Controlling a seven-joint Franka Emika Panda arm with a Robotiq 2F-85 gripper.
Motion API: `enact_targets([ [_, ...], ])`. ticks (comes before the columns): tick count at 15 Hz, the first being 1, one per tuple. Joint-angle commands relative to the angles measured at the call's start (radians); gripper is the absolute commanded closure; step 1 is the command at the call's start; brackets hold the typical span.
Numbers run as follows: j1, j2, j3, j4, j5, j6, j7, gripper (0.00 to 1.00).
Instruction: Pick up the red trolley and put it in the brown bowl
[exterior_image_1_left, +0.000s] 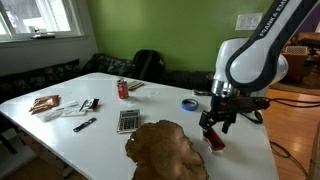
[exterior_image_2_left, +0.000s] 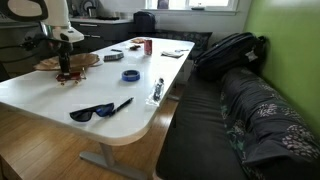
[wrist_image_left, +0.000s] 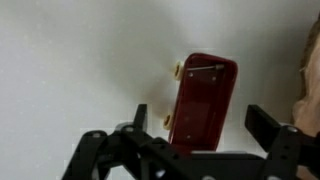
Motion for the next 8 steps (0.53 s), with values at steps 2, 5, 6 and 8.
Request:
enact_targets([
  [2, 0.014, 0.039, 0.003, 0.015, -0.025, 0.029, 0.058, 0.00],
  [5, 0.019, 0.061, -0.004, 0.022, -0.033, 0.032, 0.075, 0.00],
  [6, 0.018, 0.066, -0.003, 0.023, -0.033, 0.034, 0.076, 0.00],
  [8, 0.013, 0.075, 0.005, 0.026, -0.025, 0.038, 0.070, 0.00],
])
